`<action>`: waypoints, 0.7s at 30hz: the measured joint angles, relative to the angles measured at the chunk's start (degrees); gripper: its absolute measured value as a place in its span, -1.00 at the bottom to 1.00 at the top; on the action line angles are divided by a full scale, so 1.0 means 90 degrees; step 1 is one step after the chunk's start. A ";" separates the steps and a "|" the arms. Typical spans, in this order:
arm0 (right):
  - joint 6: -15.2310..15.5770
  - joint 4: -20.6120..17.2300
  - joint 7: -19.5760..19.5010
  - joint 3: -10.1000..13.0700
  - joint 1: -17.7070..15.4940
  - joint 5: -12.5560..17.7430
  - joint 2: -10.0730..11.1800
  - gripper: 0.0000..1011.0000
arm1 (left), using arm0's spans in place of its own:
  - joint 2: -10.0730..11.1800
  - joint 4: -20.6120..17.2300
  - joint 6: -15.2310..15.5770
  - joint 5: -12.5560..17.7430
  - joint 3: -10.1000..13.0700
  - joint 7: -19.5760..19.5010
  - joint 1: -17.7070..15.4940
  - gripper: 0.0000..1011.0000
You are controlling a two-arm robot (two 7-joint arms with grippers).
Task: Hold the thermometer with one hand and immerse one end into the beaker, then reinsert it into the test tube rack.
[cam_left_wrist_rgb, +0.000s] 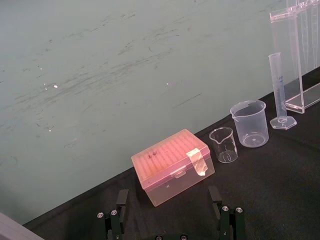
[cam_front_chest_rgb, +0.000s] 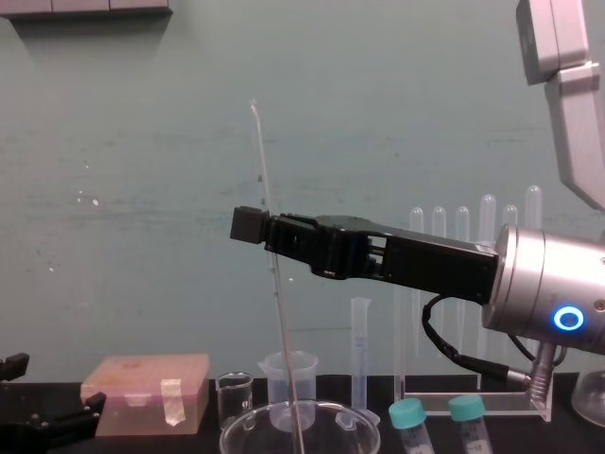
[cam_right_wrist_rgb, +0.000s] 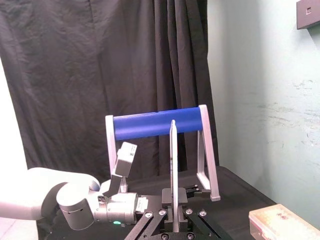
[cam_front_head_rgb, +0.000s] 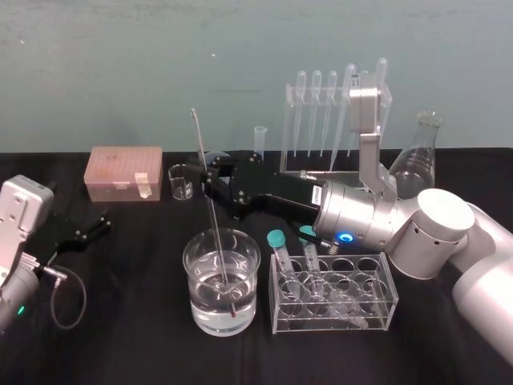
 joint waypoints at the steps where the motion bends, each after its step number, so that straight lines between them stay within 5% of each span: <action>1: 0.0000 -0.0005 0.0000 0.0005 -0.0006 -0.0009 -0.0002 -0.90 | 0.0000 0.0000 0.0000 0.0000 0.0000 0.0000 0.0000 0.99; 21: 0.0042 -0.0136 0.0003 0.0052 -0.0066 -0.0076 0.0040 -0.90 | 0.0000 0.0000 0.0000 0.0000 0.0000 0.0000 0.0000 0.99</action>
